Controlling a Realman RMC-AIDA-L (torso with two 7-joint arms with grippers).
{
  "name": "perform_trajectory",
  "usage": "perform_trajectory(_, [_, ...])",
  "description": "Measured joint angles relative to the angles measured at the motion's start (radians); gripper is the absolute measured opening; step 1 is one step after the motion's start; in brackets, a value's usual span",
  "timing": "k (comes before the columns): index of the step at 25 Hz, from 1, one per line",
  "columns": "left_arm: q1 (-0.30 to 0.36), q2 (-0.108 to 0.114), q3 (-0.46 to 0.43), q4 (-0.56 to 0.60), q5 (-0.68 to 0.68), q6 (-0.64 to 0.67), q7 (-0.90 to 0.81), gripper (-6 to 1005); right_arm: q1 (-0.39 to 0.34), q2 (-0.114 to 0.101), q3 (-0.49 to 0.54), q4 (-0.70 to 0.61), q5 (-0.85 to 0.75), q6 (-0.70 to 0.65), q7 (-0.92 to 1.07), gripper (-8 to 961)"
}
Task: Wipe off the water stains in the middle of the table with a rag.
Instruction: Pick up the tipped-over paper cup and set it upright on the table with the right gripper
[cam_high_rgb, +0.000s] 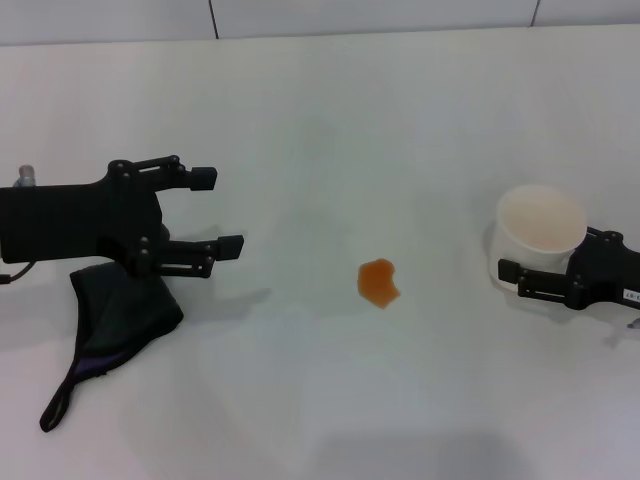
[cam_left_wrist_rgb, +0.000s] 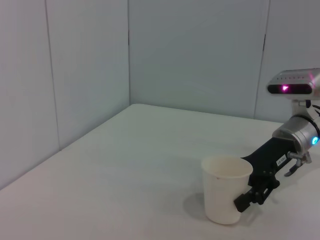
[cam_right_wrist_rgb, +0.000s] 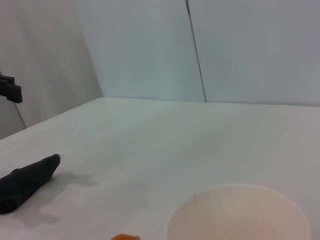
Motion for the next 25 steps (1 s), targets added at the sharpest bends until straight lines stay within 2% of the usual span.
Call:
perform_trajectory(13, [0.003,-0.001,0.0,0.001,-0.001,0.002,-0.002,879,-0.061,-0.002,-0.002,-0.051,-0.011,-0.007,0.025,869])
perform_trajectory(25, [0.002,-0.002,-0.002,-0.002,-0.001,0.002,0.002,880,-0.045,0.005,-0.013,-0.052,-0.047,0.011,0.046,870])
